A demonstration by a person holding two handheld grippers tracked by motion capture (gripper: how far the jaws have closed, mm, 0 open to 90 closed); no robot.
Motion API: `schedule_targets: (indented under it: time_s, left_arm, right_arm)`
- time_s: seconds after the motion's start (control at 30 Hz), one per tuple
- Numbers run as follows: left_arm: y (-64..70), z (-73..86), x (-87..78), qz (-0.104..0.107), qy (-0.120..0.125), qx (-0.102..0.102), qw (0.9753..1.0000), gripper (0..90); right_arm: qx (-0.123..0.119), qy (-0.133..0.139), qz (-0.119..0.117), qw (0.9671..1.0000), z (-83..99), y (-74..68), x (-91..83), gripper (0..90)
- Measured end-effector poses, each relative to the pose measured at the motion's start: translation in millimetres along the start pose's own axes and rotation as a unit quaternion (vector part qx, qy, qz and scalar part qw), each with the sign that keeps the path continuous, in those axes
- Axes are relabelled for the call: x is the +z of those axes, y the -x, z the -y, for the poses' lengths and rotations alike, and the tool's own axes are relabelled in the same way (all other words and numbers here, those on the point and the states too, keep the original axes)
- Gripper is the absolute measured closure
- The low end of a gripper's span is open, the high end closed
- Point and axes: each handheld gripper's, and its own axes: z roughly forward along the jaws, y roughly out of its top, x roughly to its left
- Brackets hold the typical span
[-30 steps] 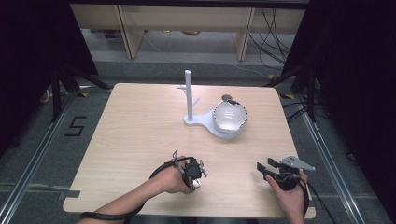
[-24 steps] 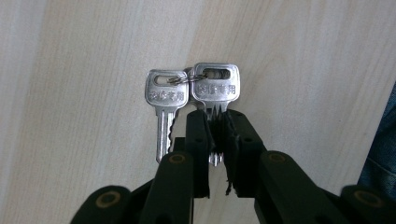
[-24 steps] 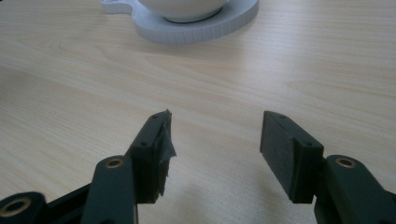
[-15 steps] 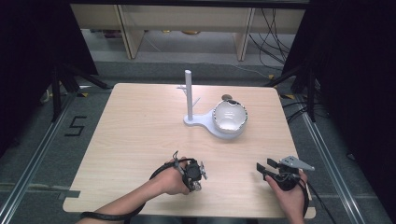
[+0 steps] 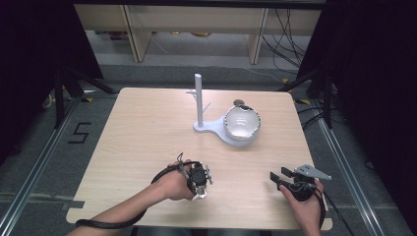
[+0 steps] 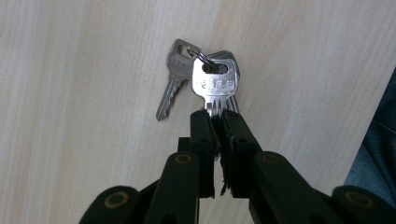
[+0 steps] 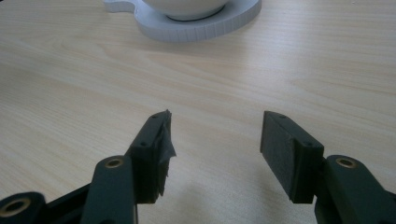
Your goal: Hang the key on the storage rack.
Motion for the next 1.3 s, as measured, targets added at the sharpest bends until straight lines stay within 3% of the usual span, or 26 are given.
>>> schedule_targets:
  time_s: [0.03,0.07,0.17,0.2,0.27,0.3,0.37,0.4,0.47,0.5,0.53,0.67,0.77,0.8,0.97,1.0,1.1,1.3]
  left_arm:
    - [0.0,0.0,0.0,0.0,0.0,0.0,1.0,83.5]
    - [-2.2,0.8,-5.0,-0.005,0.005,0.002,1.0,83.5]
    - [-6.3,2.4,-13.9,-0.012,0.005,0.003,0.9999,83.5]
    - [-8.4,2.9,-16.8,-0.016,0.004,0.005,0.9998,83.5]
    - [-12.9,4.1,-23.2,-0.027,-0.001,0.005,0.9996,83.5]
    - [-15.3,4.8,-26.4,-0.032,0.0,0.002,0.9995,83.5]
    - [-18.2,5.4,-30.1,-0.036,-0.002,0.001,0.9993,83.5]
    - [-21.0,6.1,-33.5,-0.041,-0.004,-0.001,0.9991,83.5]
    - [-30.0,7.5,-43.8,-0.064,-0.006,-0.012,0.9979,83.5]
    - [-30.0,7.5,-43.8,-0.064,-0.006,-0.012,0.9979,83.5]
    - [-36.1,8.0,-49.6,-0.084,-0.004,-0.019,0.9963,83.5]
    - [-47.6,9.7,-57.1,-0.105,-0.004,-0.028,0.994,83.5]
    - [-53.3,10.6,-62.2,-0.111,-0.008,-0.03,0.9933,83.6]
    - [-54.7,10.9,-63.6,-0.112,0.0,-0.032,0.9931,88.6]
    - [-58.2,11.1,-70.9,-0.128,0.013,-0.037,0.991,89.0]
    - [-58.1,10.6,-73.1,-0.139,0.007,-0.033,0.9898,89.0]
    - [-59.3,9.8,-78.6,-0.133,0.016,-0.039,0.9903,89.0]
    - [-66.5,10.0,-89.6,-0.144,0.03,-0.045,0.988,89.1]
  right_arm:
    - [0.0,0.0,0.0,1.0,0.0,0.0,0.0,44.2]
    - [0.027,-0.013,-0.008,0.9995,-0.2,-4.0,-1.3,44.2]
    - [0.026,-0.012,-0.007,0.9996,-0.2,-4.1,-1.2,44.3]
    - [0.006,-0.007,-0.006,0.9999,-0.4,-1.2,-0.9,44.3]
    - [0.001,-0.004,-0.002,1.0,-0.2,-0.4,0.0,44.3]
    - [0.023,-0.012,-0.005,0.9997,0.2,-3.4,-0.5,44.3]
    - [0.027,-0.015,0.0,0.9995,-0.1,-4.1,-0.7,44.4]
    - [0.009,-0.01,0.002,0.9999,-0.1,-0.9,0.3,44.4]
    - [0.009,-0.005,-0.008,0.9999,0.0,-1.0,-0.6,44.4]
    - [0.008,-0.006,-0.006,0.9999,0.1,-0.9,-0.3,44.4]
    - [0.015,-0.008,-0.011,0.9998,-0.3,-1.6,-1.2,44.5]
    - [0.015,-0.006,-0.01,0.9998,-0.2,-1.7,-1.3,44.5]
    - [0.01,-0.009,-0.003,0.9999,-0.1,-1.1,-0.9,44.6]
    - [0.014,-0.007,-0.009,0.9998,-0.3,-1.7,-1.2,44.6]
    - [0.011,-0.009,-0.001,0.9999,-0.1,-1.1,-0.7,44.7]
    - [0.01,-0.008,0.003,0.9999,0.0,-1.1,0.1,44.7]
    - [0.01,-0.007,-0.001,0.9999,-0.2,-0.3,-0.4,44.7]
    - [0.01,0.001,-0.005,0.9999,0.1,-0.7,-0.9,44.6]
